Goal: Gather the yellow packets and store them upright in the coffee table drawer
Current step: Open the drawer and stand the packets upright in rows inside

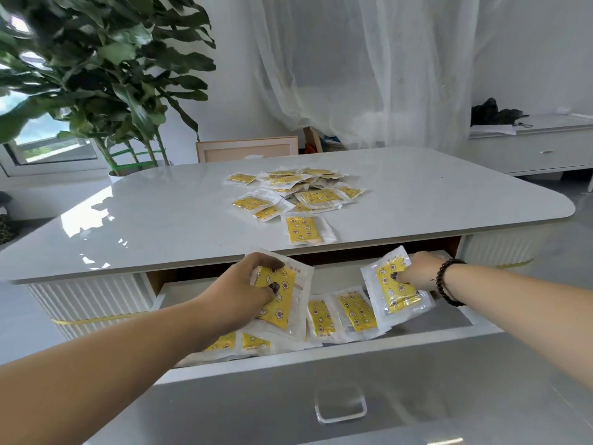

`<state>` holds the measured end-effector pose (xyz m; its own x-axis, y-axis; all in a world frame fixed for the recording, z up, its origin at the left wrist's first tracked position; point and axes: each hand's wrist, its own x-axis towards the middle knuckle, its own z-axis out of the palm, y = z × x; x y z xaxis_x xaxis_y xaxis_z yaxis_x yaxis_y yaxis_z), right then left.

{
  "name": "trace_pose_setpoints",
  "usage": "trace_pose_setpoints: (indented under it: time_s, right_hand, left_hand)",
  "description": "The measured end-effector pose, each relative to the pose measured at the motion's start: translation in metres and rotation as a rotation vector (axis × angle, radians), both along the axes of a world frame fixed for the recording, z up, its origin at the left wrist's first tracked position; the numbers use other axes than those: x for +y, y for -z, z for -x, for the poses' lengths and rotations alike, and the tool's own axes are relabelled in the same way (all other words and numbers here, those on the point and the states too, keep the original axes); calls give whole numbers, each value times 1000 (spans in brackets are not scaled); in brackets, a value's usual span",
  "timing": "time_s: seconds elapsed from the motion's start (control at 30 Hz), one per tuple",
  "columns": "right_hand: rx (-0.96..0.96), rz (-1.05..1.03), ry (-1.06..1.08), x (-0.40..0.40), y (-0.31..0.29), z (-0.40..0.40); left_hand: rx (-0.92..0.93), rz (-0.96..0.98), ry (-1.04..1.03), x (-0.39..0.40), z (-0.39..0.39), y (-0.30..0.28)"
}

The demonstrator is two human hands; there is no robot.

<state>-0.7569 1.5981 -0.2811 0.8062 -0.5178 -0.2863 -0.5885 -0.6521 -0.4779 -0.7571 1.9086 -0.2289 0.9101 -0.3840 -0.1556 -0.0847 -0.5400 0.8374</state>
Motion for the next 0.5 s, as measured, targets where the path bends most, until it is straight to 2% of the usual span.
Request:
trace_pose_setpoints:
  time_s: [0.13, 0.3, 0.5]
  right_hand:
    - [100, -38, 15, -14, 19, -13]
    - [138, -175, 3, -39, 53, -38]
    - [199, -272, -45, -49, 62, -53]
  left_hand:
    - [38, -13, 16, -15, -6, 12]
    - [93, -41, 7, -35, -17, 30]
    - [169, -102, -23, -56, -33, 51]
